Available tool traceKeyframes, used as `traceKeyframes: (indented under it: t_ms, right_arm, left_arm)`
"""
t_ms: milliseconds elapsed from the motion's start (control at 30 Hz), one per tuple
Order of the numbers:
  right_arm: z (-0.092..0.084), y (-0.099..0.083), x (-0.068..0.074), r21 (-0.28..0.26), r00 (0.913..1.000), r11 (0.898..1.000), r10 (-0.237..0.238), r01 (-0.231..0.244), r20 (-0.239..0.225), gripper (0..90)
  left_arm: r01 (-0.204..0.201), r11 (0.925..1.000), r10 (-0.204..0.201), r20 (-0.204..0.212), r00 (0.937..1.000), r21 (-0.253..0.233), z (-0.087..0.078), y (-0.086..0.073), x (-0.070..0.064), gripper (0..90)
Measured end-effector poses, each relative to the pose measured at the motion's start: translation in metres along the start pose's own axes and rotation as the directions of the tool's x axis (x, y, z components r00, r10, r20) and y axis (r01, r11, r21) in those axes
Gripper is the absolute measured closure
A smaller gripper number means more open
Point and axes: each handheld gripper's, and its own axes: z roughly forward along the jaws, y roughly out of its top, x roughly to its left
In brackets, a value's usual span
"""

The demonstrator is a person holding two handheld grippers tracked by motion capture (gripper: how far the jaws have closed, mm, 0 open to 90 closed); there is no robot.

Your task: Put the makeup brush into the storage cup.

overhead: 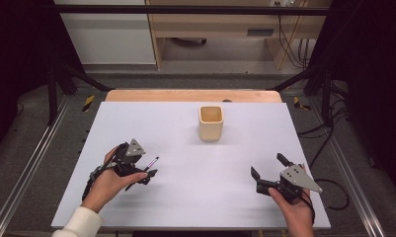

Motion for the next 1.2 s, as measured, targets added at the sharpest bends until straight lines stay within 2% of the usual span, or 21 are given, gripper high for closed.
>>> traceKeyframes:
  t_ms: [300, 467, 667, 767, 967, 1067, 1200]
  right_arm:
    - [-0.001, 0.000, 0.000, -0.002, 1.0000, 1.000, 0.007, -0.007, -0.003, 2.3]
    - [-0.001, 0.000, -0.001, 0.000, 0.9999, 1.000, 0.008, -0.008, -0.007, 2.2]
    - [-0.001, 0.000, 0.000, -0.003, 0.9999, 1.000, 0.005, -0.005, -0.010, 2.2]
    - [-0.001, 0.000, 0.000, 0.002, 0.9999, 1.000, 0.006, -0.006, -0.010, 2.2]
    - [-0.001, -0.001, 0.001, 0.007, 0.9999, 1.000, 0.005, -0.005, -0.010, 2.3]
    - [0.000, -0.001, 0.002, 0.010, 0.9999, 1.000, 0.003, -0.003, -0.013, 2.3]
    - [0.000, -0.002, 0.002, 0.013, 0.9999, 1.000, 0.003, -0.003, -0.015, 2.3]
  left_arm:
    - [0.005, 0.9994, -0.006, 0.008, 0.9999, 0.035, 0.010, 0.001, 0.002, 4.0]
    - [0.013, 0.9994, -0.013, 0.006, 0.9999, 0.032, 0.012, 0.004, 0.002, 4.1]
    - [0.003, 0.9987, -0.004, 0.016, 0.9999, 0.052, 0.012, 0.005, 0.001, 4.3]
    - [-0.012, 0.9984, 0.011, 0.007, 0.9999, 0.055, 0.013, 0.004, 0.001, 5.1]
    - [-0.006, 0.9966, 0.005, 0.008, 1.0000, 0.082, 0.014, 0.000, 0.003, 5.4]
    - [0.014, 0.9960, -0.015, 0.007, 0.9999, 0.088, 0.018, -0.003, 0.005, 6.7]
    - [0.012, 0.9942, -0.013, 0.008, 0.9999, 0.107, 0.021, -0.002, 0.005, 7.8]
